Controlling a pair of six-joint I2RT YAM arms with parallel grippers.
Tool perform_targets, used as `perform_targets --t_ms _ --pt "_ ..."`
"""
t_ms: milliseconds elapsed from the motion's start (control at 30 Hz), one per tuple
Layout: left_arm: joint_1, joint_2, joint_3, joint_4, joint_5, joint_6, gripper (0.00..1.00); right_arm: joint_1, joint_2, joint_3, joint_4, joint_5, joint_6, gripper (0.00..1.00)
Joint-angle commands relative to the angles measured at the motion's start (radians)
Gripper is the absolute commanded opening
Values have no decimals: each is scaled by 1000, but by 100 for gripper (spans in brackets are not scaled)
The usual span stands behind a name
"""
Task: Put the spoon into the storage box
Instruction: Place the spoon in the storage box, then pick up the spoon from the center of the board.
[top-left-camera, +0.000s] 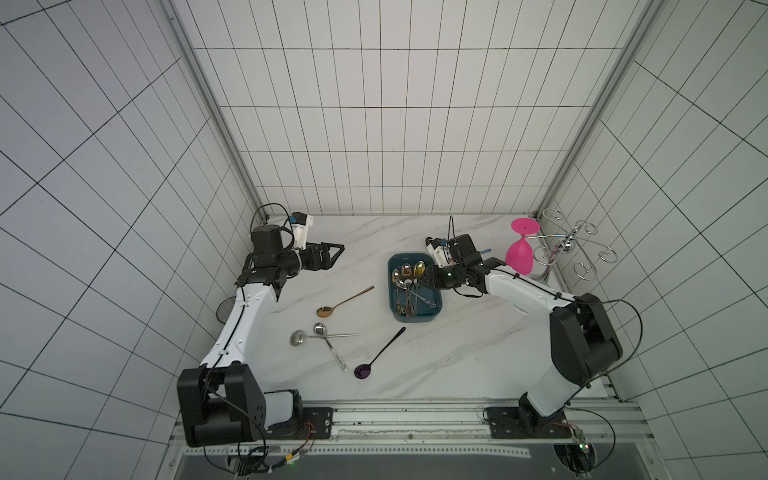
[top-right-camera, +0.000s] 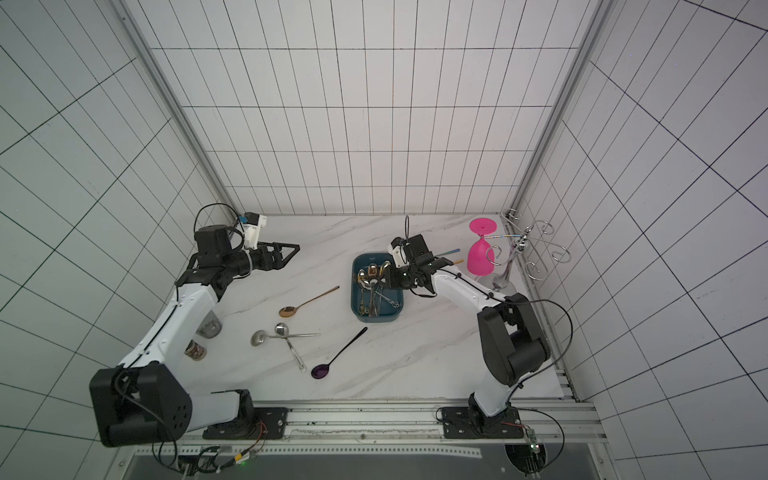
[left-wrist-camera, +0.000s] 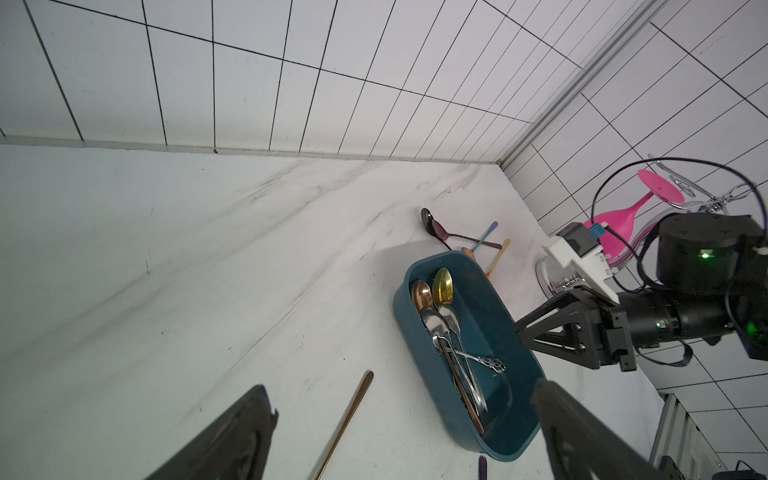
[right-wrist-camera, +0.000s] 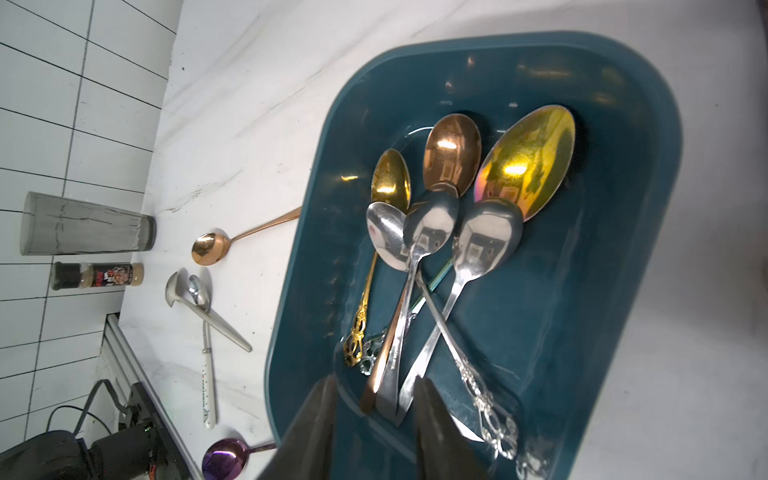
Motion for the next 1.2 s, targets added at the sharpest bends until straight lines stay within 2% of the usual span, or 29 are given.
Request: perform_targets --t_ms 0,167,267,500,800,1167 --pt "13 -17 2 16 -16 2 99 58 -61 65 -96 30 -196 45" --pt "29 -18 -4 20 -20 -3 99 124 -109 69 -134 23 -348 63" --pt "32 -23 -8 23 -33 6 99 149 -117 72 -141 0 -395 70" --pt "50 -25 -12 23 -61 7 99 243 -127 65 -176 -17 -599 84" --pt "67 -27 -21 31 -69 2 99 358 -93 94 -290 -79 -949 86" --pt "80 -36 -32 44 -73 -5 99 470 120 266 -497 7 -1218 83"
